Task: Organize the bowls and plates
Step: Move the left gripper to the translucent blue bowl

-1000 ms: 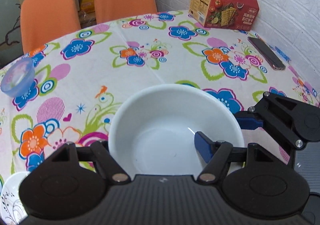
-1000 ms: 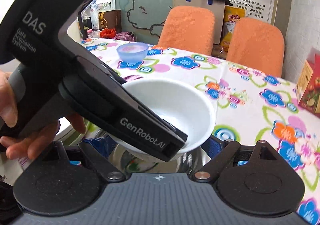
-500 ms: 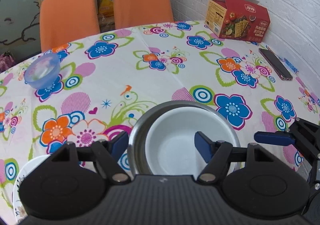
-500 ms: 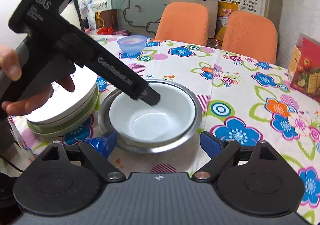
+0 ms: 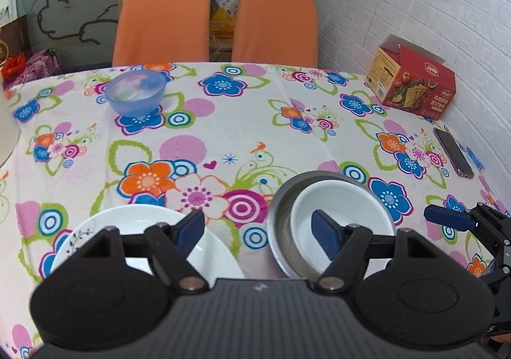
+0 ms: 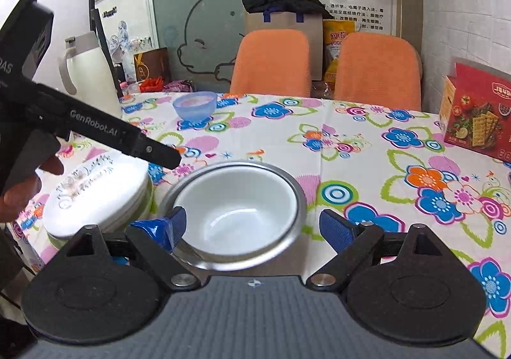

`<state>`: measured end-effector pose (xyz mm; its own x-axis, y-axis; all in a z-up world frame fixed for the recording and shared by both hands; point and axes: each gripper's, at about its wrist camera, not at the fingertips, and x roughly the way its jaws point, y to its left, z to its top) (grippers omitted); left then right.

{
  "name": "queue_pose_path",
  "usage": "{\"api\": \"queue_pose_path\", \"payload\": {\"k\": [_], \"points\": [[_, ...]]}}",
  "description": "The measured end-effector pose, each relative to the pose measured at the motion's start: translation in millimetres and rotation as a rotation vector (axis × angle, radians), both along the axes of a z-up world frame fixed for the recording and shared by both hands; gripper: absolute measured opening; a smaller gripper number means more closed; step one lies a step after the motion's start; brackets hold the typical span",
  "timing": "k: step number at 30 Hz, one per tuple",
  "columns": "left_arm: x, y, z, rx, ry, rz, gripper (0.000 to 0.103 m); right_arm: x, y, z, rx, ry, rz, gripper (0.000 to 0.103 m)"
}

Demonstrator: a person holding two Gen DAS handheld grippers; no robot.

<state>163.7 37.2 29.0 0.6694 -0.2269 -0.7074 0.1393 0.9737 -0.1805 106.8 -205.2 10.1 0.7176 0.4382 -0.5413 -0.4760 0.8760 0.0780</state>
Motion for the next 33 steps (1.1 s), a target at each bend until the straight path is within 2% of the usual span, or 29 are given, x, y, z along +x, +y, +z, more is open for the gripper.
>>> {"api": "queue_pose_path", "payload": {"k": [4, 10, 12, 15, 24, 33], "points": [[-5, 27, 3, 0.002, -0.009, 0.059, 0.073, 9, 12, 8, 0.052, 0.018, -0.011, 0.078], [-15, 65, 1, -0.014, -0.013, 0.118, 0.073, 28, 38, 19, 0.156, 0.103, -0.034, 0.078], [-16, 78, 0, -0.025, -0.014, 0.136, 0.073, 31, 48, 24, 0.176, 0.099, -0.020, 0.078], [-15, 93, -1, -0.029, -0.014, 0.163, 0.073, 32, 67, 33, 0.137, 0.056, 0.014, 0.078], [-9, 139, -5, -0.054, -0.013, 0.245, 0.073, 60, 138, 54, -0.070, -0.050, 0.101, 0.078], [18, 163, -7, -0.034, -0.014, 0.299, 0.073, 99, 180, 48, -0.131, -0.033, 0.107, 0.078]]}}
